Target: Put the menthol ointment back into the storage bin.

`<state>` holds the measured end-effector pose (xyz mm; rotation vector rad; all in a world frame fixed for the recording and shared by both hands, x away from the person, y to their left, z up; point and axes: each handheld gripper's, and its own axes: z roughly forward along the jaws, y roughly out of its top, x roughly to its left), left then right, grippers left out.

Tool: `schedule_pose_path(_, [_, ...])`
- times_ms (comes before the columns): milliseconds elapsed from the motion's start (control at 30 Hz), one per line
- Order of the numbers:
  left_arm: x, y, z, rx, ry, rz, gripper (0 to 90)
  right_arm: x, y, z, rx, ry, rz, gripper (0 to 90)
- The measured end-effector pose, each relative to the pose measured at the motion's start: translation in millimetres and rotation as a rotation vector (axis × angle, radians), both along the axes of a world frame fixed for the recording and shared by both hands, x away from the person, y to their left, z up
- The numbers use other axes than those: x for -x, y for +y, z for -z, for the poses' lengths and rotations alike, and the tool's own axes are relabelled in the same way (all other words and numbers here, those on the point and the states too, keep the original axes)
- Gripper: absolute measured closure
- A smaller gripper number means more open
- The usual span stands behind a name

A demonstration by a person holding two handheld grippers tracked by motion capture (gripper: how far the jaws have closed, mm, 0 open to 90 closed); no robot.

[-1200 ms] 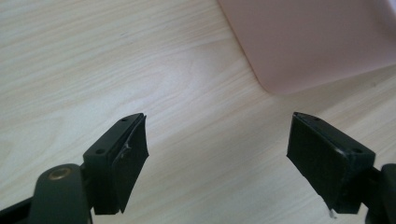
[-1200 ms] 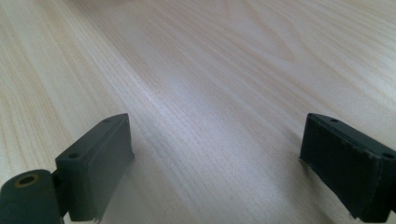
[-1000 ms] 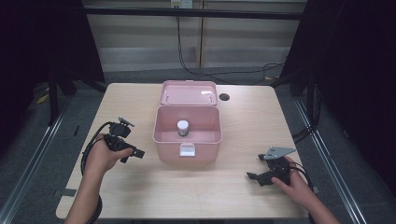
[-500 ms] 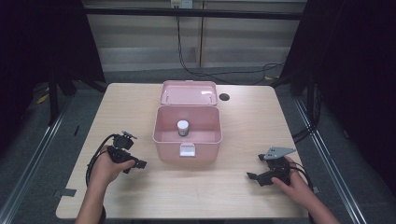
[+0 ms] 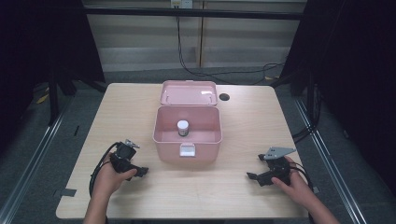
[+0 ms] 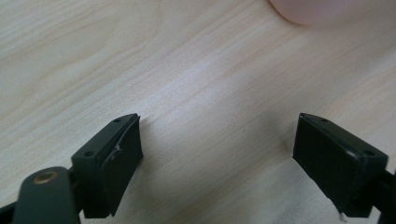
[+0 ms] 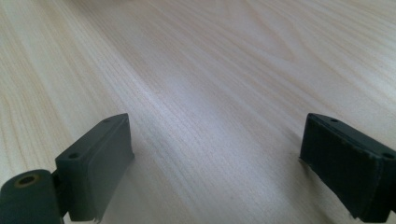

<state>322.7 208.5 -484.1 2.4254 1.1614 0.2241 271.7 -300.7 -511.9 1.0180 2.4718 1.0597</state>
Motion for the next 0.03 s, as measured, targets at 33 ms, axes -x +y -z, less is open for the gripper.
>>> schedule_pose_path(33, [1.1,-1.1,0.8,-0.010,-0.009,0.008,14.7,0.0,0.0,0.0,0.000,0.000,0.000,8.6])
